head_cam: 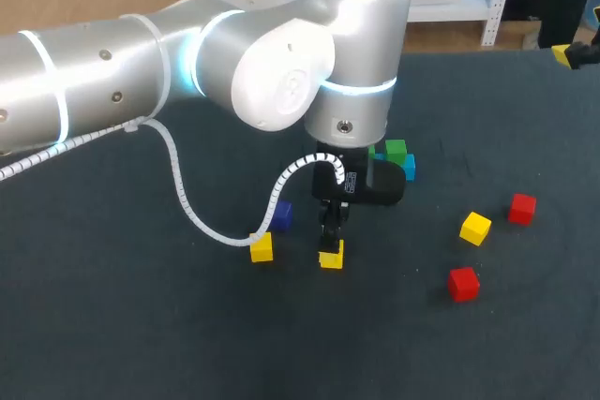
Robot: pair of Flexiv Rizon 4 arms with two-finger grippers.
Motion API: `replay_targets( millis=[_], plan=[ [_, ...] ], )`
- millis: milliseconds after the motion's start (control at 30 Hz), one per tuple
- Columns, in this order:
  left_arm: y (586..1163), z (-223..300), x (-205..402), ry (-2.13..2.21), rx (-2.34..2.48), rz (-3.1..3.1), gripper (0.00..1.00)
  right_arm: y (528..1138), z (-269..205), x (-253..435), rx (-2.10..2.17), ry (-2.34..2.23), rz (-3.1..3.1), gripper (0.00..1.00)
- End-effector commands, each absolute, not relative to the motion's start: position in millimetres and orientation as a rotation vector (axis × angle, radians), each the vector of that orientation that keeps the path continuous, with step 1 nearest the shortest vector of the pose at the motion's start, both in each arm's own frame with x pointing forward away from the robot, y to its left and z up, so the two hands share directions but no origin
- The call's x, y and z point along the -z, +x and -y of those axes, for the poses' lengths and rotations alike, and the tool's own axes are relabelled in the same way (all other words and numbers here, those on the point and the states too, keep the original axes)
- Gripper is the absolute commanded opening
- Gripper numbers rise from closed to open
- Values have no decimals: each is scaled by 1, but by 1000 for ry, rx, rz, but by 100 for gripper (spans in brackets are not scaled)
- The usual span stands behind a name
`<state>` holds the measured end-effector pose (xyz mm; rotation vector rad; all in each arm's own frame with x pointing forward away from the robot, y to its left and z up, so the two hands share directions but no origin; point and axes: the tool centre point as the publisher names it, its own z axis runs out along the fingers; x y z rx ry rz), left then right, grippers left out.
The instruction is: Place the blue cubes, place green cubes on the blue cubes, place the yellow cubes on the green cubes, then place the red cubes on the yellow cubes, and place purple cube on the red cubes.
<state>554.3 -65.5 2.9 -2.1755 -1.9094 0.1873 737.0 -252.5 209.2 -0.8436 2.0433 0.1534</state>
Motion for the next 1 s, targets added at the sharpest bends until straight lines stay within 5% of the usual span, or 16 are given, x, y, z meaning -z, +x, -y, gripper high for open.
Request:
replay_targets(
  millis=[33, 367, 467, 1000],
  plan=[
    [556, 65, -5, -2170, -179, 1915, 30, 740, 254, -208, -165, -850, -2041, 100],
    [555, 64, -12, -2165, -116, 1939, 19, 740, 254, -208, -165, -850, -2041, 100],
    [556, 63, -17, -2166, -93, 1956, 0, 740, 254, -208, -165, -850, -2041, 100],
    [591, 50, -72, -2146, -85, 1954, 0, 740, 254, -208, -165, -850, -2041, 100]
  ],
)
